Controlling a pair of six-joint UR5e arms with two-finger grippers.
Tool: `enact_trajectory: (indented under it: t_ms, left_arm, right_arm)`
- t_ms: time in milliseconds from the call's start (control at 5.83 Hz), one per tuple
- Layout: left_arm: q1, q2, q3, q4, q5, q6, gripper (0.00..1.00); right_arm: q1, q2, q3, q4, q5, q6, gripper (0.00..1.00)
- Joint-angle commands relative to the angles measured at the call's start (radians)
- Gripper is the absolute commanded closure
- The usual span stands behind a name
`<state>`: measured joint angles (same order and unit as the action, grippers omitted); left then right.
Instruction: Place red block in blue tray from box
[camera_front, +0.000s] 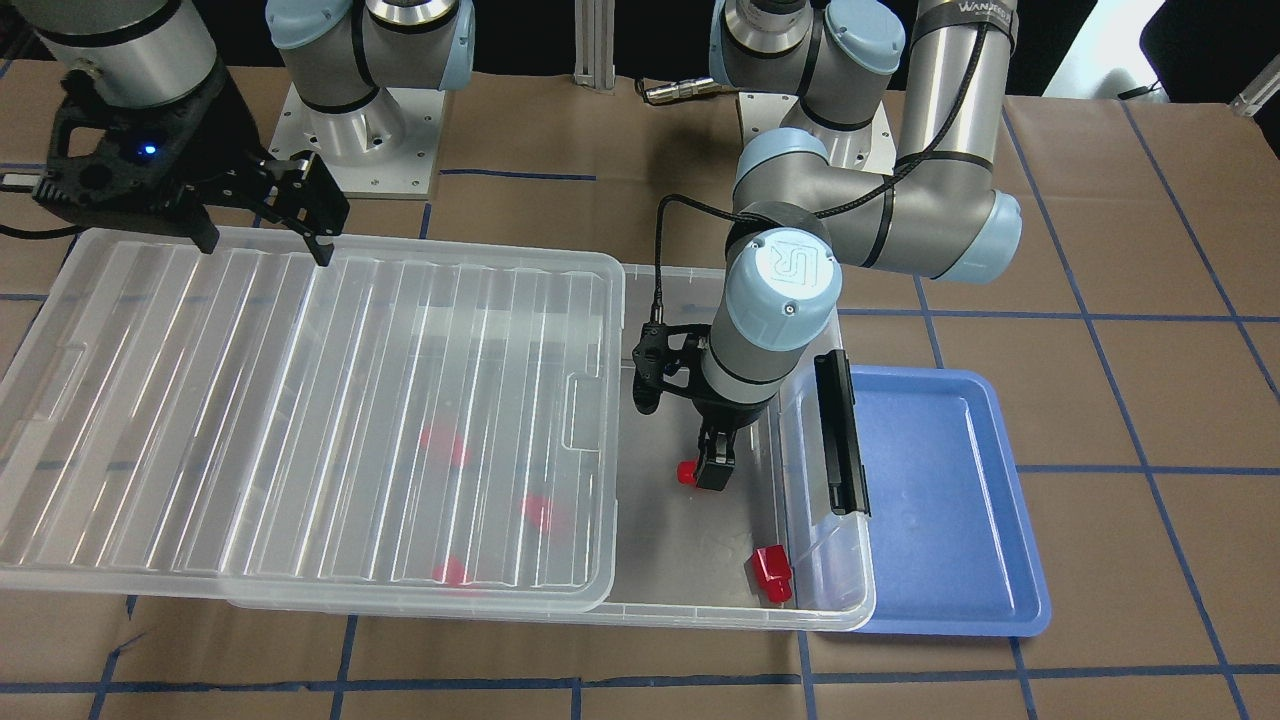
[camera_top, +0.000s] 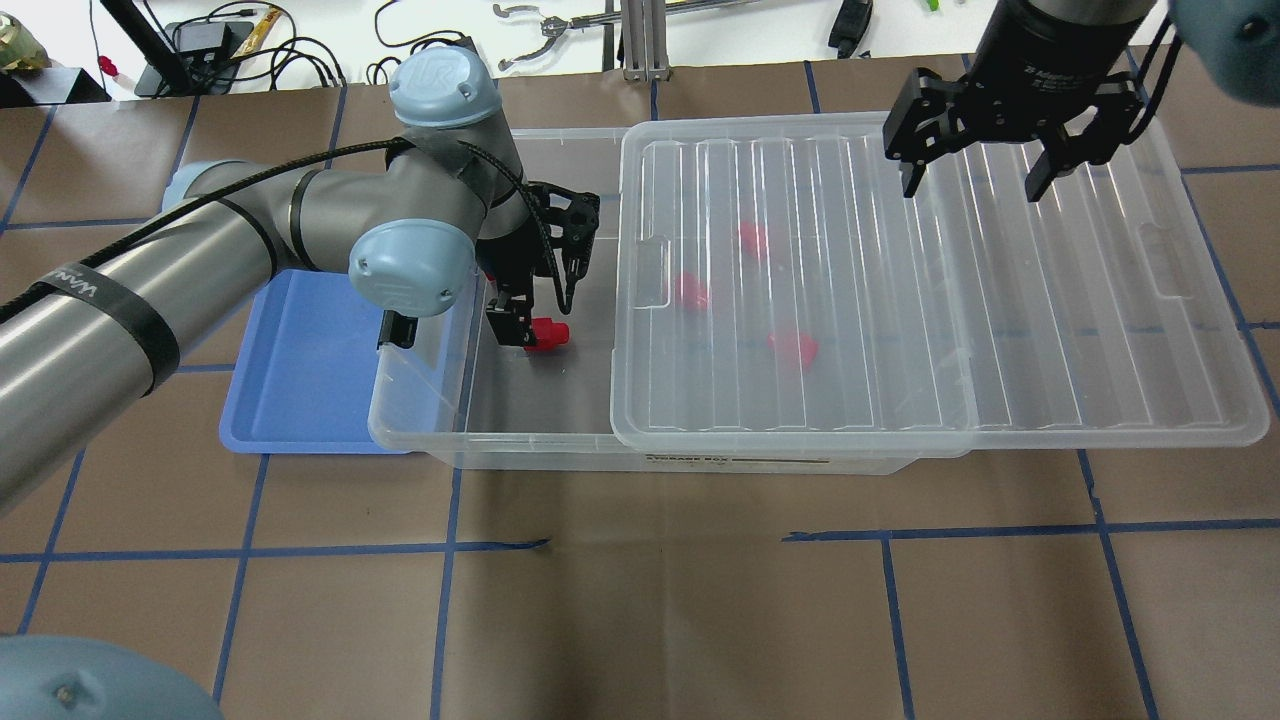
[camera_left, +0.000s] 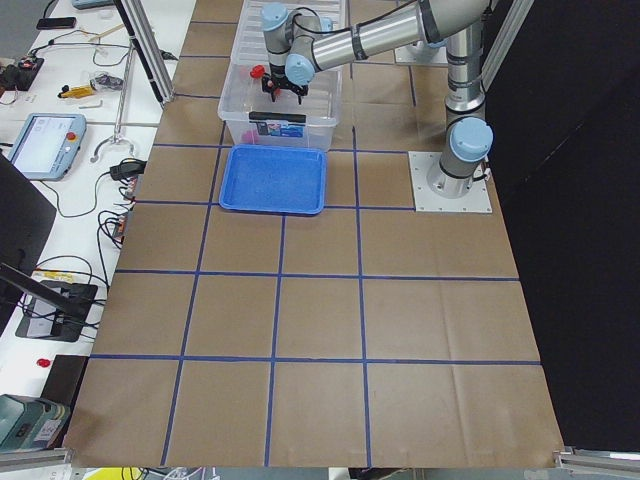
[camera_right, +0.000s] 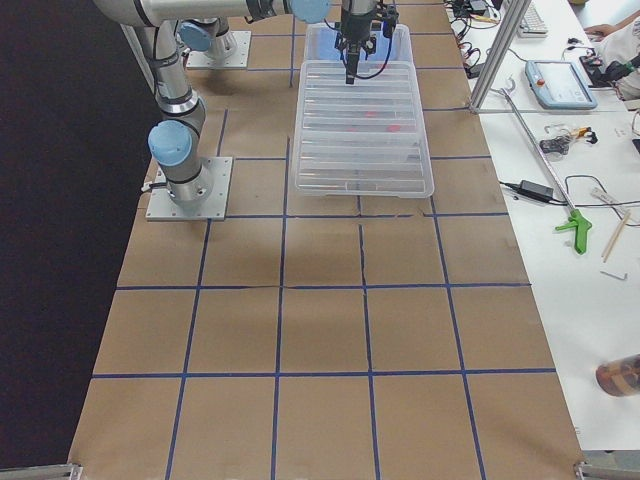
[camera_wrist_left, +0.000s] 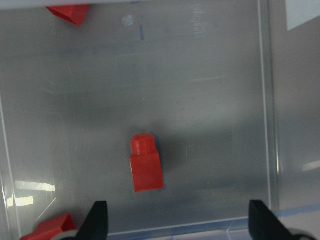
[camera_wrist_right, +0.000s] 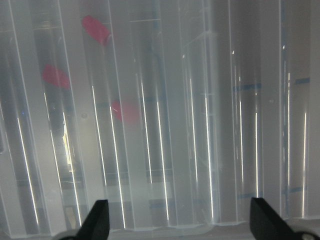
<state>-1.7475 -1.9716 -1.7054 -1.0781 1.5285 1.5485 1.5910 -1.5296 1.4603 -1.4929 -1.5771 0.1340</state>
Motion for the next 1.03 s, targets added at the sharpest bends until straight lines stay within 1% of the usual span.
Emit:
enact_trajectory:
  t_ms: [0,343,515,687,858]
  left_arm:
    - [-0.001,-0.035,-0.048,0.088,0.004,0.001,0.02]
    - [-0.001,-0.075,-0.045,0.090,0.005,-0.002,0.09]
    - [-0.001,-0.093,-0.046,0.105,0.005,-0.005,0.17]
    - [-0.003,-0.095,-0.046,0.124,0.005,-0.007,0.45]
    - [-0.003,-0.092,-0.043,0.124,0.007,-0.008,0.85]
  right_arm:
    - [0.068,-0.001,0.000,-0.001,0.002,0.071,0.00]
    - [0.070,0.009,0.000,-0.004,0.002,0.061,0.00]
    - [0.061,0.012,-0.001,0.000,0.000,0.041,0.00]
    - [0.047,0.016,0.002,-0.001,0.000,0.007,0.00]
    - [0.037,0.014,0.006,0.000,0.000,0.003,0.00]
